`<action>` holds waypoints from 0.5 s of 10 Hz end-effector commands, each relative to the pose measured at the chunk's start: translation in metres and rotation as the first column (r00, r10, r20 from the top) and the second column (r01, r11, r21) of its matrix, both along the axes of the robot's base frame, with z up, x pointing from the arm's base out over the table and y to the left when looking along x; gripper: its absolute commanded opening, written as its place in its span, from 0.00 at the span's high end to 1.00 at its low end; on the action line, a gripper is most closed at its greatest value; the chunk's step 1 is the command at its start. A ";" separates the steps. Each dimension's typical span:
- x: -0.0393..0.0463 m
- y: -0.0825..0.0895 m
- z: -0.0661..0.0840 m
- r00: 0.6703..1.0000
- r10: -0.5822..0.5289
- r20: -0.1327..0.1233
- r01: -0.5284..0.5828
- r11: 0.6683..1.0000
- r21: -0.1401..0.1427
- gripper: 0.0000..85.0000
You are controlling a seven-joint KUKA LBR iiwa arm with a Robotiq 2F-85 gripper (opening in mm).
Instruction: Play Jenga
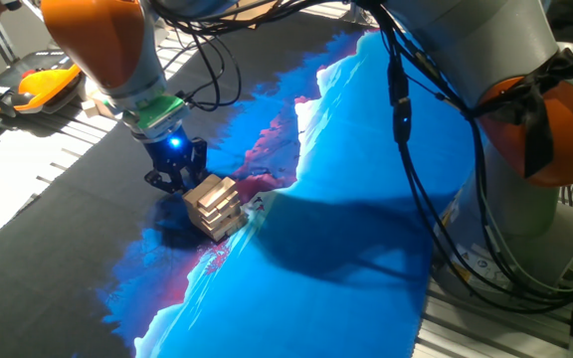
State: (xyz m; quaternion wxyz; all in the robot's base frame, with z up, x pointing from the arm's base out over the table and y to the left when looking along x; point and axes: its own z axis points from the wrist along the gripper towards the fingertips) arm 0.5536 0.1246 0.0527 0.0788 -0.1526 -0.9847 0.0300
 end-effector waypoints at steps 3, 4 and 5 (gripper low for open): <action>-0.0002 0.000 -0.001 1.000 -0.003 0.000 0.003 1.000 0.007 0.80; -0.0004 0.001 -0.001 1.000 -0.005 0.000 0.005 1.000 0.015 0.80; -0.0005 0.000 -0.001 1.000 -0.005 0.000 0.005 1.000 0.015 0.80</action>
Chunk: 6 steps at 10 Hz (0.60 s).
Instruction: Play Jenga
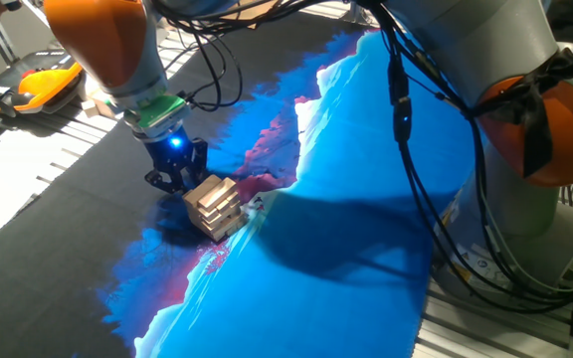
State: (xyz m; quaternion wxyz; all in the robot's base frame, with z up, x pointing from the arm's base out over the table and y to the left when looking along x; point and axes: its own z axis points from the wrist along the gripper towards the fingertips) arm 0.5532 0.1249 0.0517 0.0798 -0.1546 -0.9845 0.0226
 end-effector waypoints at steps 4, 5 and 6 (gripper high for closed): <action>0.0002 0.000 0.000 1.000 0.000 0.003 0.000 1.000 -0.002 0.80; 0.0002 0.000 0.000 1.000 0.000 0.004 0.000 1.000 -0.003 0.80; 0.0001 0.000 0.000 1.000 0.002 0.003 -0.002 1.000 -0.002 0.80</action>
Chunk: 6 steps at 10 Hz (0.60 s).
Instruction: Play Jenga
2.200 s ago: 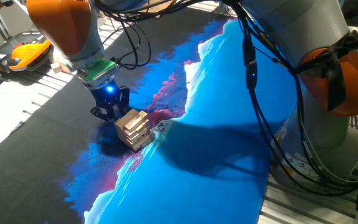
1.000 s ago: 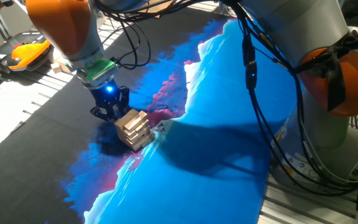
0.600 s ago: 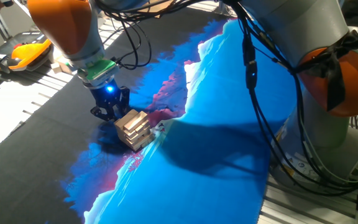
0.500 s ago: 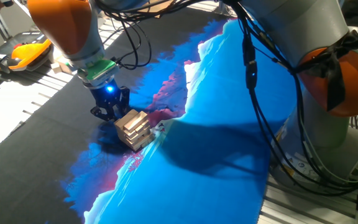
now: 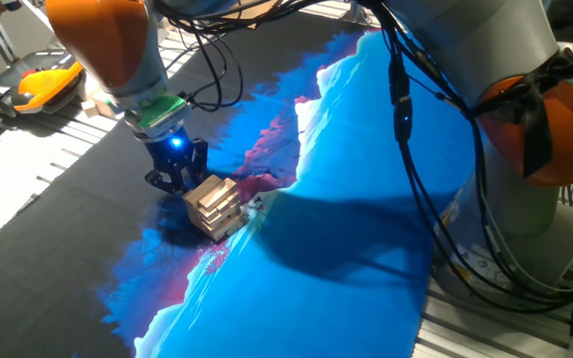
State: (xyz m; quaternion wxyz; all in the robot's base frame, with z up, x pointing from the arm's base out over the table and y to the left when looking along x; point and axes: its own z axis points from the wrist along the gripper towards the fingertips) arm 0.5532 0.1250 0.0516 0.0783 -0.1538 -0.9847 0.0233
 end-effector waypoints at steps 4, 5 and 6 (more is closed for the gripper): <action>0.0002 0.000 -0.001 1.000 0.000 -0.004 0.000 1.000 0.012 0.80; -0.0008 0.002 -0.001 1.000 -0.002 -0.006 0.002 1.000 0.015 0.80; -0.0015 0.003 -0.002 1.000 -0.006 -0.005 0.006 1.000 0.020 0.80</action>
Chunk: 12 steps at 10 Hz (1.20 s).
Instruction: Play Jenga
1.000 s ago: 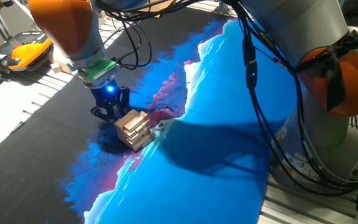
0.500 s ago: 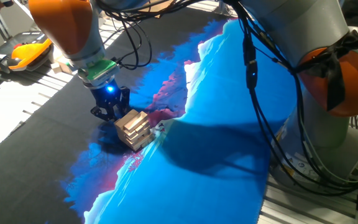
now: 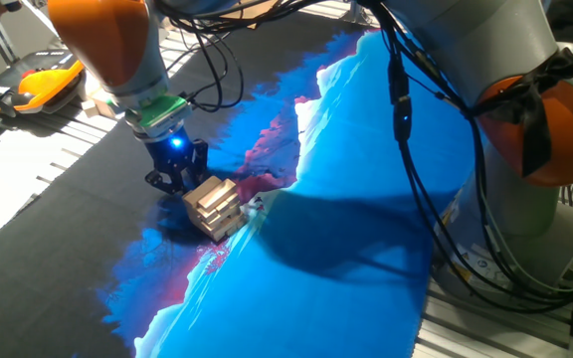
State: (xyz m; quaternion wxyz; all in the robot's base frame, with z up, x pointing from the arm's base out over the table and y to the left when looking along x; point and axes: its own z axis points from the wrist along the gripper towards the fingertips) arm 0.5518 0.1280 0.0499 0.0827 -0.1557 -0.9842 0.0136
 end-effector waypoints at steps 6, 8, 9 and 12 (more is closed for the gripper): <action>-0.0001 0.000 -0.001 1.000 -0.002 -0.004 0.002 1.000 0.005 0.80; -0.0005 0.000 0.000 1.000 -0.002 -0.005 0.002 1.000 0.004 0.80; -0.0009 0.000 0.000 1.000 -0.002 -0.005 0.002 1.000 0.002 0.80; -0.0023 0.000 0.001 1.000 0.000 -0.008 0.000 1.000 0.001 0.80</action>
